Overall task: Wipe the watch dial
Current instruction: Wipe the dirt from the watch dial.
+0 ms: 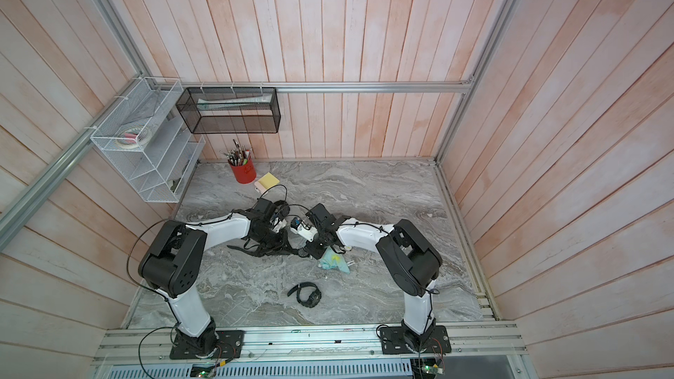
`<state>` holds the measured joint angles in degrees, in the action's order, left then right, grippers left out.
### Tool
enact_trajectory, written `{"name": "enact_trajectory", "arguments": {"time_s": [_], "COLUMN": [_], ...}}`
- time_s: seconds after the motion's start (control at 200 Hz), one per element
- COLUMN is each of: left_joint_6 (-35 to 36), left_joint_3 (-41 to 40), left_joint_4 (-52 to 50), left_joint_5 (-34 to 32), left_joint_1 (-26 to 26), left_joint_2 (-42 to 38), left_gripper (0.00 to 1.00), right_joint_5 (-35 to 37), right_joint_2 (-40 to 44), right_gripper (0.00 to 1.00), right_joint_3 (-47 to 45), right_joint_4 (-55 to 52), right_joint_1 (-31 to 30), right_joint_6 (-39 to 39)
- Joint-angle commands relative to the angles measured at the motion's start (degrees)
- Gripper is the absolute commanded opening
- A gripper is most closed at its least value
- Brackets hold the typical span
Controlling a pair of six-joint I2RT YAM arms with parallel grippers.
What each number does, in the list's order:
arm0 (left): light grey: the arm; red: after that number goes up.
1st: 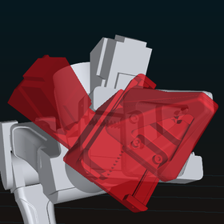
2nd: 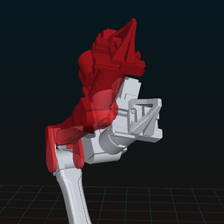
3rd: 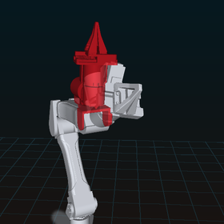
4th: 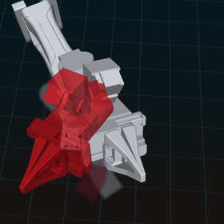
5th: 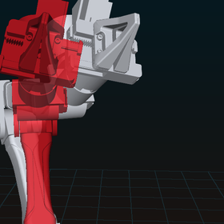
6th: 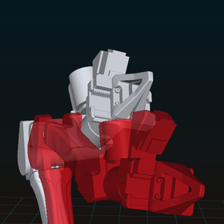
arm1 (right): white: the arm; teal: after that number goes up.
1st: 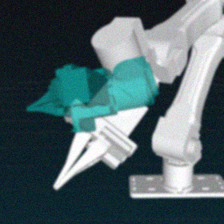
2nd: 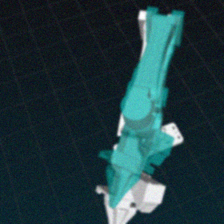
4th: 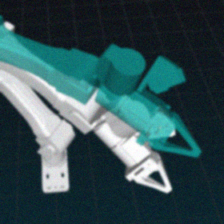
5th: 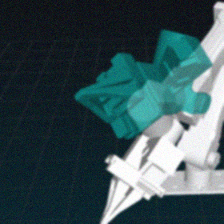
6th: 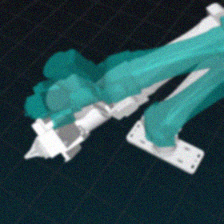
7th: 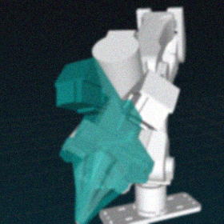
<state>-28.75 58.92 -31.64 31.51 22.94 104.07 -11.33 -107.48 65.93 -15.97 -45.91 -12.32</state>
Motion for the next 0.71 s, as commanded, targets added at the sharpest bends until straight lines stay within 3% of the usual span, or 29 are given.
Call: {"name": "enact_trajectory", "arguments": {"time_s": [0.0, 0.215, 0.42, 0.7], "left_joint_6": [-0.58, -0.84, -1.83, -3.02], "left_joint_3": [-0.91, -0.22, 0.69, 1.57], "left_joint_4": [1.94, 1.85, 1.76, 1.81], "left_joint_5": [-1.88, -2.59, -3.64, -3.49], "left_joint_1": [0.05, 0.85, 0.97, 0.96], "left_joint_2": [-1.07, -1.01, -1.9, -2.13], "left_gripper": [0.15, 0.15, 0.15, 0.14], "right_joint_5": [8.58, 6.83, -3.61, -7.04], "right_joint_2": [0.03, 6.51, 12.41, 3.24], "right_gripper": [0.0, 0.0, 0.0, 0.0], "right_joint_3": [-1.51, -4.52, -6.29, -1.77], "right_joint_4": [-1.17, 2.14, 5.58, 0.15], "right_joint_1": [0.93, 0.47, -0.05, -2.7], "right_joint_6": [3.34, 4.62, 3.15, -1.96]}}
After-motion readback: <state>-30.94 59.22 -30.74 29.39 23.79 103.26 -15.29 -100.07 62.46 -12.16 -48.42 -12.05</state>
